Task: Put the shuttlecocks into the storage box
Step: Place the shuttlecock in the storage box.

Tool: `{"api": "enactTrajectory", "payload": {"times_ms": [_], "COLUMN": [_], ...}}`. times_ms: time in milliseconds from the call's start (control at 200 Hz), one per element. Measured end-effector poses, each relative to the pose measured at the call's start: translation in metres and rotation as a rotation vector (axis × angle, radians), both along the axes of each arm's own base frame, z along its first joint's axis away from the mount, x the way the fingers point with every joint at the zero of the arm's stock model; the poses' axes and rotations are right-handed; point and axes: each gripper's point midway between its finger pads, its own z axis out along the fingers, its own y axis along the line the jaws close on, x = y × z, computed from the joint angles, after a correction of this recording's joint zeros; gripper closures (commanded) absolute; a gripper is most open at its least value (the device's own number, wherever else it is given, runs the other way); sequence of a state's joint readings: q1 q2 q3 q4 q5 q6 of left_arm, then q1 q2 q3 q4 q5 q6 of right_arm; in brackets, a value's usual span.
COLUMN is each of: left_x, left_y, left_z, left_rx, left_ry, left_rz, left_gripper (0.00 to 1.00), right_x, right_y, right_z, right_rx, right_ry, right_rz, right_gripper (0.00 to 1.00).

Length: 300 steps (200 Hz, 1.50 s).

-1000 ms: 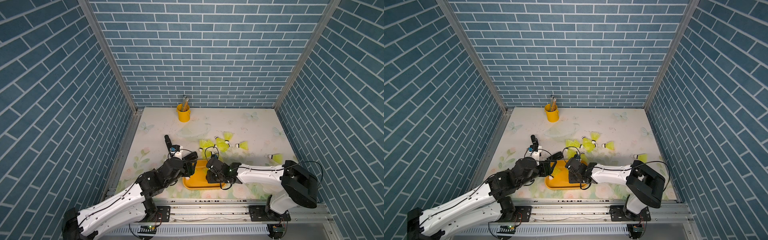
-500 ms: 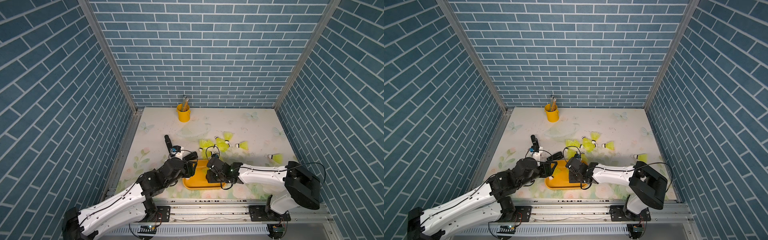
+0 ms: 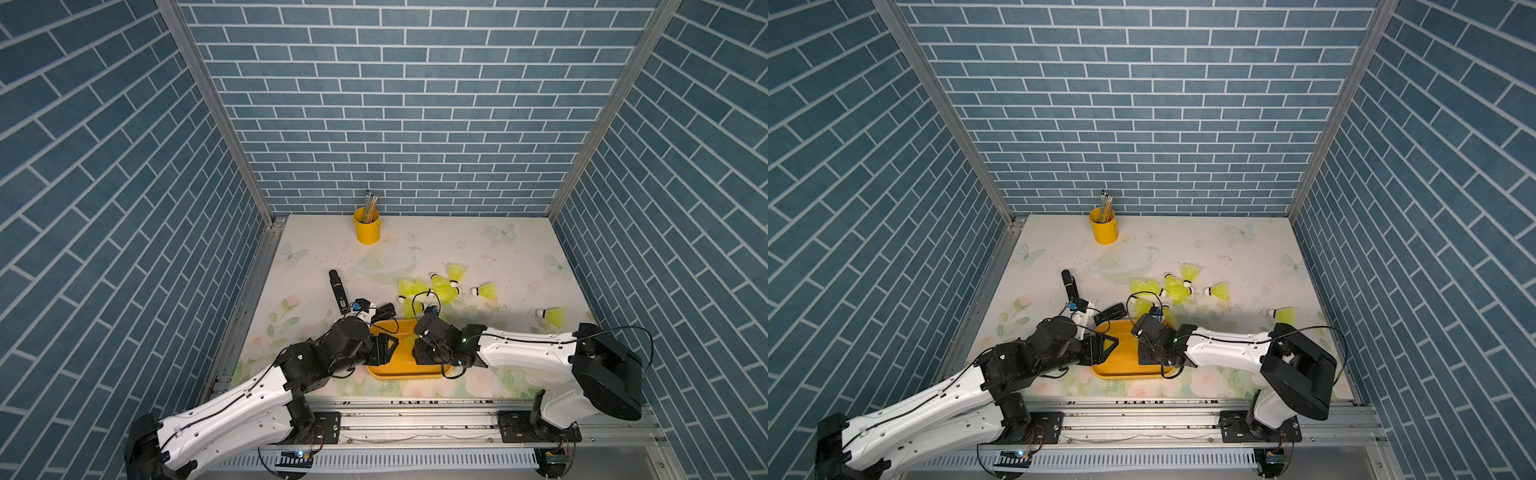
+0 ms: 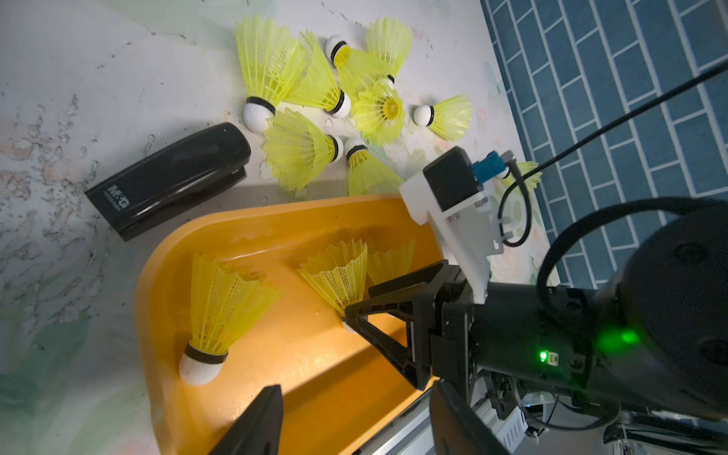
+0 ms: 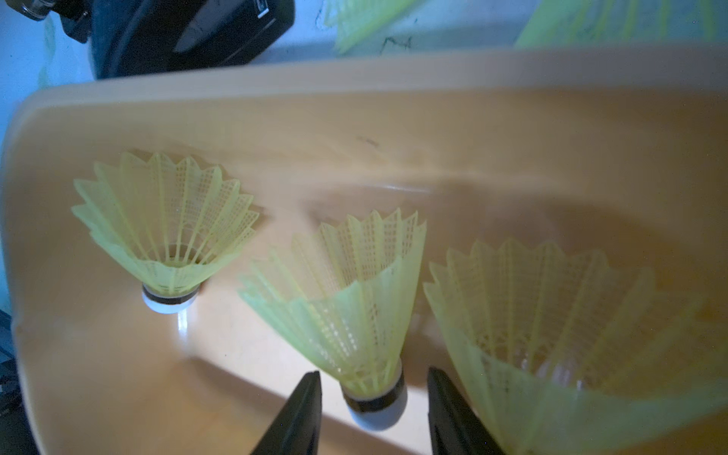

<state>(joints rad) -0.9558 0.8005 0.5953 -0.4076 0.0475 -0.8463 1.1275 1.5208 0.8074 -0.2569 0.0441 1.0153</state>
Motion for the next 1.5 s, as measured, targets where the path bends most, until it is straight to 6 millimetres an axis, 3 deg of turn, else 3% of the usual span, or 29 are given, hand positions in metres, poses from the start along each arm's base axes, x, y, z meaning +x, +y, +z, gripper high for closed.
{"api": "enactTrajectory", "payload": {"times_ms": [280,710,945,1090,1190,1280,1410,1500], "left_x": [-0.018,-0.03,-0.029,-0.02,-0.008,0.005,0.028,0.048], "left_y": [0.0,0.004,0.003,-0.008,-0.021,-0.036,-0.061,-0.072], "left_z": [-0.019,-0.022,-0.018,0.003,0.022,0.038,0.059,0.068], "left_rx": [0.05,0.083,0.075,0.051,0.043,0.052,0.057,0.052], "left_ry": [0.12,0.213,0.216,0.186,0.152,0.117,0.059,0.026], "left_rz": [-0.054,-0.059,-0.05,-0.048,-0.057,-0.075,-0.103,-0.105], "left_gripper": [0.34,0.34,0.33,0.33,0.32,0.31,0.3,0.3], "right_x": [0.001,0.002,0.006,0.013,0.029,0.054,0.098,0.122], "right_y": [0.0,-0.001,0.005,0.009,0.009,-0.004,-0.048,-0.083], "right_z": [0.005,0.012,0.037,0.068,0.099,0.124,0.149,0.156], "right_rx": [0.007,0.019,0.058,0.088,0.123,0.143,0.119,0.082], "right_ry": [-0.011,-0.022,-0.044,-0.082,-0.128,-0.175,-0.253,-0.29], "right_rz": [-0.005,-0.008,-0.009,-0.02,-0.046,-0.108,-0.248,-0.344], "right_gripper": [0.53,0.51,0.48,0.46,0.47,0.47,0.46,0.46]}}
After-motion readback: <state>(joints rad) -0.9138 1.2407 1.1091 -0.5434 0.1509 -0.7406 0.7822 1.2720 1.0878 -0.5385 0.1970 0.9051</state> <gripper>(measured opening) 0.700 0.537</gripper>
